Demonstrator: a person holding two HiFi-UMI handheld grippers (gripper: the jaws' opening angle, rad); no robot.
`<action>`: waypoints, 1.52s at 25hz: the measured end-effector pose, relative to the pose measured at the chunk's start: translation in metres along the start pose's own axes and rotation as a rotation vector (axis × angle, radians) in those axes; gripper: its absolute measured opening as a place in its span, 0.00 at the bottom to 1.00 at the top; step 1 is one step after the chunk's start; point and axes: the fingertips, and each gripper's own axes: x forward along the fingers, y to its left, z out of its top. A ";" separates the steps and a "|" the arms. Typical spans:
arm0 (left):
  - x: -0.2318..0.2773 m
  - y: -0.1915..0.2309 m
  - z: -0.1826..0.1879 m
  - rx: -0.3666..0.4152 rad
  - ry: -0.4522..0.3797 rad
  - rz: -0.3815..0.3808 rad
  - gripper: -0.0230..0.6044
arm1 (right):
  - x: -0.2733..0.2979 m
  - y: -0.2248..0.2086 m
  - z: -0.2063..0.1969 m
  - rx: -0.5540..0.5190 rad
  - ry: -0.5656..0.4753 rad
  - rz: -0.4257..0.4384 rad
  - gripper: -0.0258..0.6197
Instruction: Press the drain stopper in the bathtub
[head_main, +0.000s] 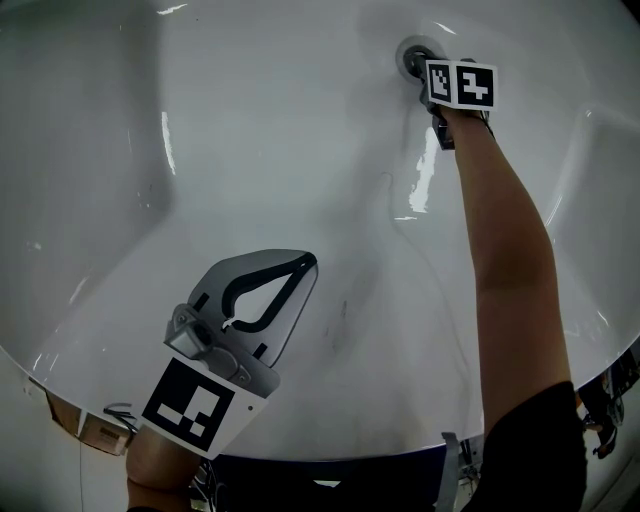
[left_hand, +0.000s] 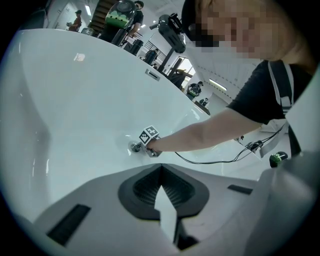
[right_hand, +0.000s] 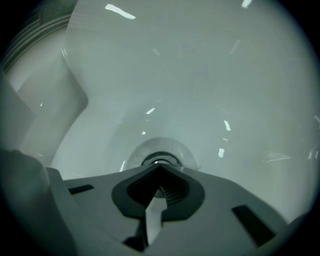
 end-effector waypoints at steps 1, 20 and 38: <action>0.000 0.000 0.000 -0.007 -0.001 0.002 0.05 | 0.000 0.000 0.000 0.001 -0.004 0.000 0.06; -0.003 0.001 0.009 -0.036 -0.068 0.053 0.05 | -0.017 -0.002 0.000 0.110 -0.084 -0.041 0.05; -0.085 -0.074 0.061 0.099 -0.155 0.074 0.05 | -0.310 0.073 0.053 0.093 -0.405 0.072 0.05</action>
